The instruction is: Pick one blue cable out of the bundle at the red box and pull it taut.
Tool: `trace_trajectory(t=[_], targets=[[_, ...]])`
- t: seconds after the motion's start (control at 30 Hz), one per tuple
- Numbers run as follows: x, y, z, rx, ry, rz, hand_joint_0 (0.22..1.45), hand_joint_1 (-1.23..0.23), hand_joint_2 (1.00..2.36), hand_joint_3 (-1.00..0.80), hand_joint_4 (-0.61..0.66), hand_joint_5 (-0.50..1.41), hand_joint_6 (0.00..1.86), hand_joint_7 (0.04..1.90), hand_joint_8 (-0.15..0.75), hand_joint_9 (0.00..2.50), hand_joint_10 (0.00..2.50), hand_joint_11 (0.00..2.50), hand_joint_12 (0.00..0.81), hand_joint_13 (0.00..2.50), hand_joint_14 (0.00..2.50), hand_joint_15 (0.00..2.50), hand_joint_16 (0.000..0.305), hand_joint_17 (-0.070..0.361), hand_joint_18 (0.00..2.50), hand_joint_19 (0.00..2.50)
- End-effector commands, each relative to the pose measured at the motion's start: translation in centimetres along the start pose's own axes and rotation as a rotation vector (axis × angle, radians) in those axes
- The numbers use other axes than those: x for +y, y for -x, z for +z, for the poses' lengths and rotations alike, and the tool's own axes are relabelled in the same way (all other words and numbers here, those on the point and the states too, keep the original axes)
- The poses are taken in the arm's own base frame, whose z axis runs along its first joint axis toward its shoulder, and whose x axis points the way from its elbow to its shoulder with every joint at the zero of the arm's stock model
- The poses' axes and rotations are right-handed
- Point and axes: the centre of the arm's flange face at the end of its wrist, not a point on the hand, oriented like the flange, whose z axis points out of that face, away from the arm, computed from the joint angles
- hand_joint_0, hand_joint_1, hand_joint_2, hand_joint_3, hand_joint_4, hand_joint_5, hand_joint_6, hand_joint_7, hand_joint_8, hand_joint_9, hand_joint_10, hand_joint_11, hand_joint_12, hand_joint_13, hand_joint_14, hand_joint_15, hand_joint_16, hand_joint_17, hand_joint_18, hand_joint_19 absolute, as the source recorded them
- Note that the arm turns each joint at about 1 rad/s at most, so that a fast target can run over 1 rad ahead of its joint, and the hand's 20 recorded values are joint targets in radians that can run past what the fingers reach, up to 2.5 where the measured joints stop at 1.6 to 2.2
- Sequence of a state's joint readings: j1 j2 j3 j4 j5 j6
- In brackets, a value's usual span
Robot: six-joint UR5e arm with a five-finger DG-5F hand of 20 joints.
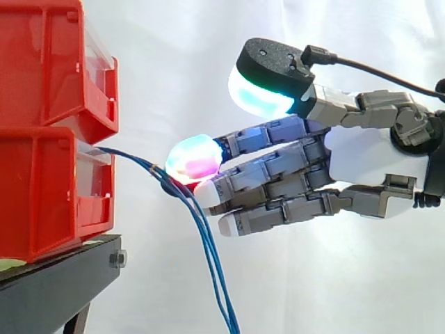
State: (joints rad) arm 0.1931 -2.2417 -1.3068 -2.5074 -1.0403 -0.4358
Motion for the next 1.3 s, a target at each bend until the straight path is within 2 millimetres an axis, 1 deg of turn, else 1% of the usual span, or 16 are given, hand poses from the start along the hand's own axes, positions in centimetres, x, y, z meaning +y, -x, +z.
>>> trace_trajectory(t=[0.0,0.07,0.1,0.33,0.4,0.47,0.5,0.6,0.67,0.9,0.97,1.03,1.1,1.17,1.2,1.27], targets=[[-0.5,-0.5,0.0,-0.002,0.003,-0.005,0.58,-0.72,1.0,-0.5,0.38,-0.14,0.5,1.04,0.339,0.21,0.0,0.22,0.406,0.17,0.0,0.04,0.062,0.139,0.31,0.2],[-1.4,-0.9,0.1,0.004,-0.002,-0.003,0.58,-0.72,1.0,-0.5,0.37,-0.14,0.5,1.04,0.339,0.22,0.0,0.23,0.406,0.17,0.0,0.04,0.062,0.139,0.31,0.19],[-2.6,-1.5,0.4,0.006,-0.005,-0.001,0.59,-0.72,1.0,-0.5,0.37,-0.14,0.5,1.04,0.338,0.23,0.0,0.23,0.407,0.18,0.0,0.04,0.062,0.139,0.31,0.21],[-2.4,-2.1,0.3,0.013,0.005,0.014,0.59,-0.73,1.0,-0.5,0.38,-0.13,0.5,1.03,0.346,0.27,0.0,0.22,0.411,0.21,0.0,0.02,0.062,0.14,0.35,0.17],[-3.6,-2.5,0.2,0.017,-0.008,0.01,0.59,-0.73,1.0,-0.5,0.37,-0.13,0.5,1.04,0.346,0.28,0.0,0.2,0.411,0.21,0.0,0.02,0.062,0.139,0.36,0.18],[-4.4,-2.5,0.3,0.015,-0.011,0.019,0.59,-0.74,1.0,-0.5,0.38,-0.13,0.5,1.04,0.346,0.28,0.0,0.2,0.412,0.22,0.0,0.02,0.062,0.139,0.36,0.18],[-5.0,-2.8,0.3,0.017,-0.009,0.027,0.61,-0.74,1.0,-0.45,0.36,-0.12,0.5,1.1,0.344,0.28,0.0,0.2,0.41,0.22,0.0,0.02,0.061,0.138,0.36,0.18],[-4.6,-3.1,0.4,0.016,0.013,0.047,0.63,-0.76,1.01,-0.34,0.34,-0.12,0.5,1.16,0.345,0.28,0.0,0.21,0.409,0.22,0.0,0.02,0.061,0.138,0.36,0.17],[-4.5,-3.2,0.4,0.015,0.017,0.037,0.63,-0.76,1.01,-0.31,0.32,-0.12,0.5,1.17,0.344,0.28,0.0,0.21,0.409,0.22,0.0,0.02,0.061,0.138,0.36,0.17],[-4.0,-3.2,0.8,0.007,0.033,0.044,0.62,-0.76,1.01,-0.31,0.29,-0.11,0.5,1.31,0.35,0.28,0.0,0.21,0.41,0.22,0.0,0.02,0.061,0.138,0.36,0.17],[-3.9,-3.3,0.8,0.007,0.035,0.044,0.62,-0.77,1.01,-0.3,0.29,-0.11,0.5,1.33,0.35,0.28,0.0,0.22,0.41,0.22,0.0,0.02,0.061,0.138,0.36,0.17],[-4.0,-3.3,0.8,0.008,0.034,0.038,0.63,-0.77,1.01,-0.31,0.29,-0.12,0.5,1.33,0.351,0.28,0.0,0.22,0.41,0.22,0.0,0.03,0.061,0.138,0.36,0.18],[-3.9,-3.4,0.7,0.008,0.034,0.033,0.6,-0.77,1.01,-0.41,0.3,-0.12,0.5,1.28,0.351,0.28,0.0,0.22,0.412,0.22,0.0,0.02,0.061,0.138,0.36,0.18],[-3.8,-3.6,0.7,0.008,0.036,0.03,0.59,-0.76,1.0,-0.45,0.32,-0.12,0.5,1.25,0.353,0.28,0.0,0.22,0.414,0.22,0.0,0.02,0.062,0.139,0.36,0.19],[-4.2,-3.8,0.6,0.01,0.033,0.024,0.59,-0.76,1.0,-0.46,0.32,-0.12,0.5,1.24,0.353,0.28,0.0,0.22,0.415,0.22,0.0,0.03,0.062,0.139,0.36,0.19],[-6.1,-4.7,0.7,0.015,0.028,0.031,0.58,-0.76,1.0,-0.46,0.32,-0.12,0.5,1.24,0.354,0.28,0.0,0.23,0.415,0.22,0.0,0.02,0.062,0.139,0.37,0.18]])
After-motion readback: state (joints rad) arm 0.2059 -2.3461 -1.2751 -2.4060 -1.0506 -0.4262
